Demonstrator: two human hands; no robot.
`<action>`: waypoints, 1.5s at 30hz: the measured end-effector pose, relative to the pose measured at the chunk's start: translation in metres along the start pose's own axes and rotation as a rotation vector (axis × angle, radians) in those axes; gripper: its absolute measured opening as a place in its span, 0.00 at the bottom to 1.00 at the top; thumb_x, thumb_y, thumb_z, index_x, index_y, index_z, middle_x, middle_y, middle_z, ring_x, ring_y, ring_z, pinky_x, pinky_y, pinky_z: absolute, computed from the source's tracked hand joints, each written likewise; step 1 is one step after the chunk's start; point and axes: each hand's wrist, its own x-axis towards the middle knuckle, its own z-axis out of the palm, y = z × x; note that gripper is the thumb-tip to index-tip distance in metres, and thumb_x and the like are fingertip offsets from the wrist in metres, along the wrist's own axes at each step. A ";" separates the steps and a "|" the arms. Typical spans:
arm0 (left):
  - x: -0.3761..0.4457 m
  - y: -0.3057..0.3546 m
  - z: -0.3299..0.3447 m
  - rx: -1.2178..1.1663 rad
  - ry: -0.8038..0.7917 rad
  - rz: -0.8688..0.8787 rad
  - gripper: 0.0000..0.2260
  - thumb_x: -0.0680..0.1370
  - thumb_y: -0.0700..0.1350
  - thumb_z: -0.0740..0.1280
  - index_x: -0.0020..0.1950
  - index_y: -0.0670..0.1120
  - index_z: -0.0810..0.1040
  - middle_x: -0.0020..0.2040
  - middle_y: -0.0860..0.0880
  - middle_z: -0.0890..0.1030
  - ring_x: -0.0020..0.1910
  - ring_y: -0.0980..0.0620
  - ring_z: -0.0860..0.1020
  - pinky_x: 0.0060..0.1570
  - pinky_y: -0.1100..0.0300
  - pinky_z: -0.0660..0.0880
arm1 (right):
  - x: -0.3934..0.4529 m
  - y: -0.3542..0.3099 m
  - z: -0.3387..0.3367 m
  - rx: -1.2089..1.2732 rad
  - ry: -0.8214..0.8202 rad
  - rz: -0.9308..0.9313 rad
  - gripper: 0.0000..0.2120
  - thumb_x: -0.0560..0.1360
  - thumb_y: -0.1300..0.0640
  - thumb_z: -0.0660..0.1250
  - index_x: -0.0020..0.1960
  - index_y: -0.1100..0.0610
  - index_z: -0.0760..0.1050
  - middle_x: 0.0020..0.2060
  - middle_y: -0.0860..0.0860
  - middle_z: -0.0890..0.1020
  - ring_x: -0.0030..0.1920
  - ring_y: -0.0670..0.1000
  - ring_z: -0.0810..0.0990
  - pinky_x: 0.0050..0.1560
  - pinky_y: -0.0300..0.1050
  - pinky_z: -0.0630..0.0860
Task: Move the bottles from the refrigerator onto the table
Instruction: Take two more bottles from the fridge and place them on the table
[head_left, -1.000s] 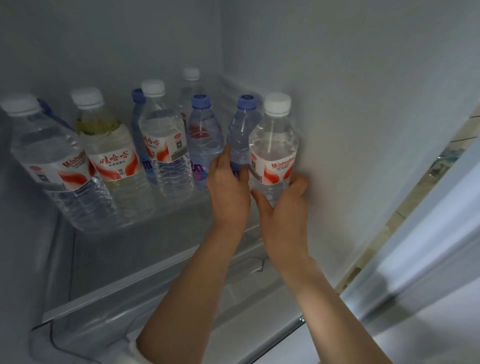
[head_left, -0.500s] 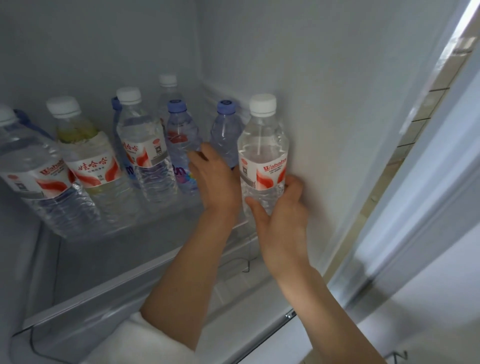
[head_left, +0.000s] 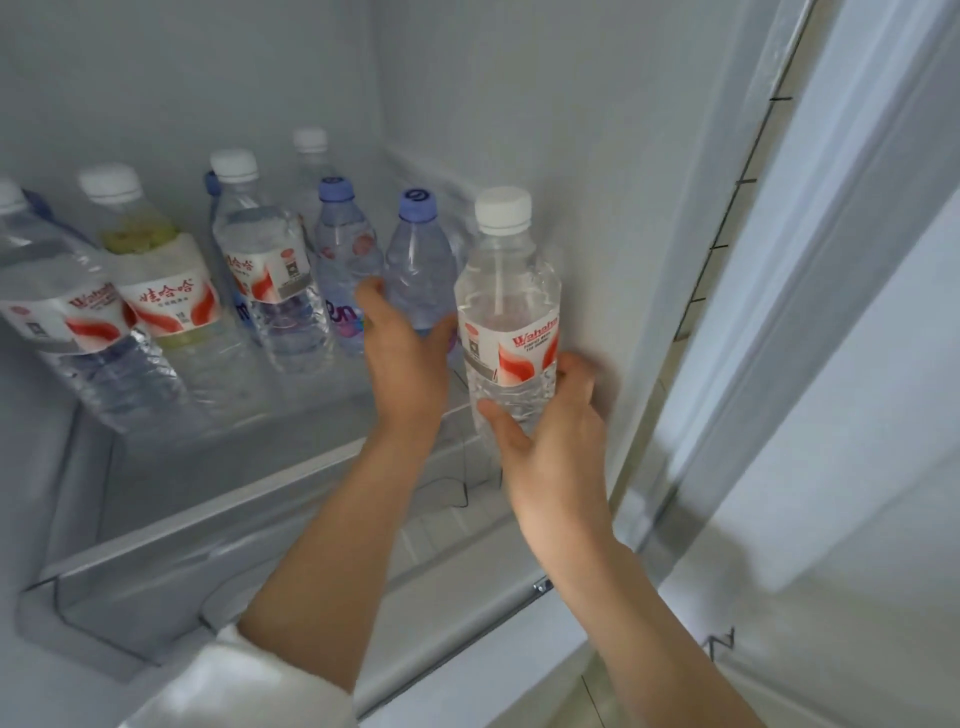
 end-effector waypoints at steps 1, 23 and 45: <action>-0.008 0.003 -0.005 0.003 0.019 0.010 0.31 0.70 0.40 0.75 0.68 0.39 0.64 0.61 0.43 0.77 0.58 0.46 0.78 0.54 0.57 0.76 | -0.004 0.001 -0.005 0.005 0.004 -0.015 0.22 0.71 0.57 0.73 0.60 0.56 0.66 0.53 0.47 0.78 0.54 0.46 0.79 0.49 0.28 0.72; -0.159 0.019 -0.144 0.017 -0.150 -0.008 0.30 0.60 0.48 0.82 0.57 0.53 0.73 0.55 0.54 0.78 0.47 0.60 0.77 0.49 0.61 0.78 | -0.172 -0.006 -0.063 -0.089 0.108 0.136 0.31 0.68 0.54 0.76 0.67 0.54 0.67 0.57 0.47 0.80 0.54 0.45 0.79 0.50 0.28 0.72; -0.503 0.030 -0.144 -0.019 -1.087 -0.090 0.29 0.60 0.49 0.82 0.57 0.54 0.74 0.48 0.62 0.78 0.47 0.58 0.80 0.46 0.63 0.78 | -0.488 0.054 -0.261 -0.273 0.490 0.841 0.32 0.66 0.53 0.78 0.66 0.52 0.67 0.51 0.41 0.78 0.46 0.39 0.77 0.41 0.20 0.70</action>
